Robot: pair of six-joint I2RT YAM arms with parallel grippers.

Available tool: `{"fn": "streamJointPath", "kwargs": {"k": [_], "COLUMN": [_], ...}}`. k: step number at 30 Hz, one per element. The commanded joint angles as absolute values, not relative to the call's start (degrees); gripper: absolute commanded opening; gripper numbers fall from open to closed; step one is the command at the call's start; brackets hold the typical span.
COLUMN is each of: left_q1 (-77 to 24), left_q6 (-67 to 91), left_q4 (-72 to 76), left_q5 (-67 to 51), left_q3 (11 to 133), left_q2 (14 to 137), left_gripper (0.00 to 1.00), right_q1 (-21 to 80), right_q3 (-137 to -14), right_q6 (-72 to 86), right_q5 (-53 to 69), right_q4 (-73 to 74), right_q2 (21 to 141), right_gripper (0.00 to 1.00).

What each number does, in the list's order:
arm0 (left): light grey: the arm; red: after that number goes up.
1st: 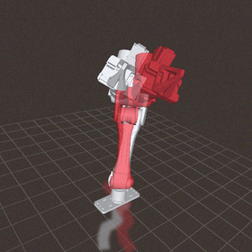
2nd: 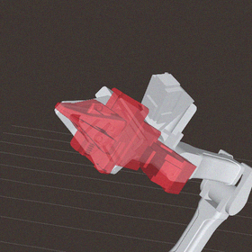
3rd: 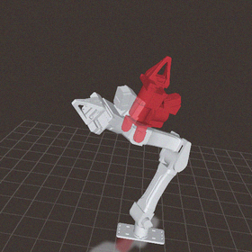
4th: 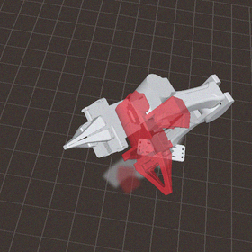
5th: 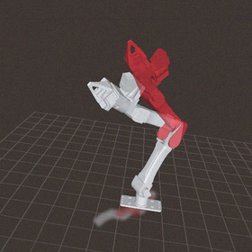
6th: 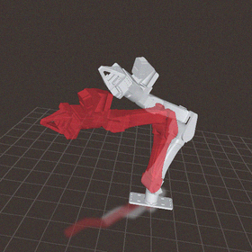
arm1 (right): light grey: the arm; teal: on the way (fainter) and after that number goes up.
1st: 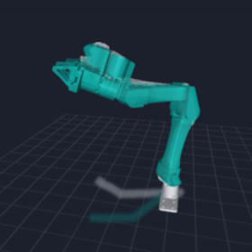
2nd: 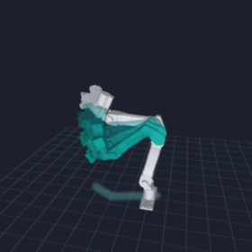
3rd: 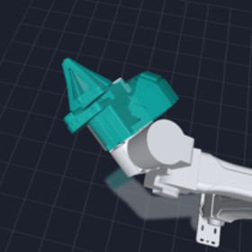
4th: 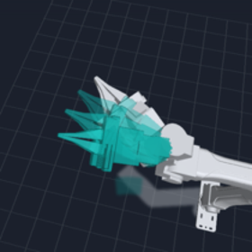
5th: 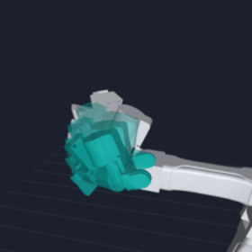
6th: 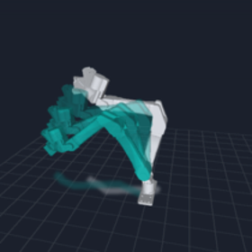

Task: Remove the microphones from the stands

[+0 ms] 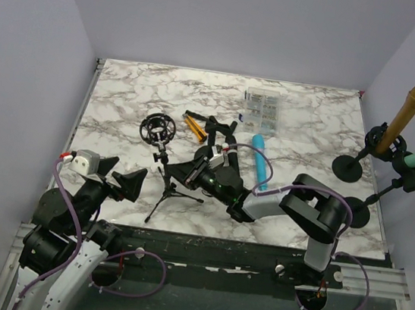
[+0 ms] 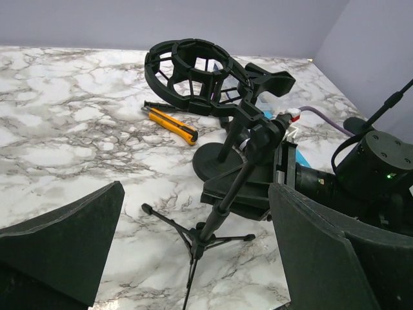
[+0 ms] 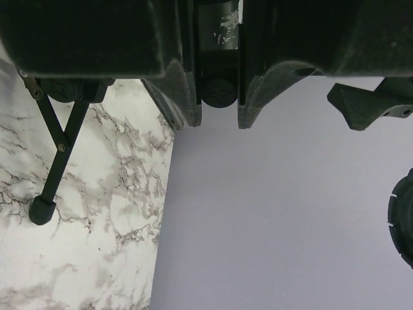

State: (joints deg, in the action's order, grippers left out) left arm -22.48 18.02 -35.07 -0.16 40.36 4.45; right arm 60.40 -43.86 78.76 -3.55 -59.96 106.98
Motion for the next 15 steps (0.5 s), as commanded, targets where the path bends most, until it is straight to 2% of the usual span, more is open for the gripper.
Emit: {"fn": "streamJointPath", "kwargs": {"k": [1,3,4,8,10,12,15], "left_q1": [-22.5,-22.5,-22.5,-22.5,-22.5,-22.5,-22.5], "left_q6": [17.8,17.8,17.8,17.8,17.8,17.8,17.8], "left_q4": [-34.2,-34.2,-34.2,-34.1,-34.0,-34.0,-33.9], "left_q5": [0.5,0.6,0.5,0.5,0.4,0.4,0.2], "left_q3": [39.9,39.9,39.9,39.9,39.9,39.9,39.8], "left_q2": [4.4,4.3,4.4,4.4,4.5,4.6,4.8], "left_gripper": [0.99,0.98,0.98,0.99,0.99,0.98,0.99], "right_q1": [59.2,59.2,59.2,59.3,59.3,59.3,59.4], "right_q3": [-42.4,-43.0,-43.6,-48.3,-49.7,-51.3,-53.5], "right_q6": [73.9,74.1,74.1,73.7,74.1,74.5,75.4], "right_q5": [-2.1,-3.3,-4.1,-6.8,-7.4,-7.8,-7.8], "right_q4": [-57.9,-51.4,-46.7,-25.7,-19.1,-13.7,-7.5], "right_q2": [109.8,107.2,105.4,99.4,96.8,94.8,92.2], "right_gripper": [0.01,0.01,0.07,0.50,0.62,0.69,0.71]}}
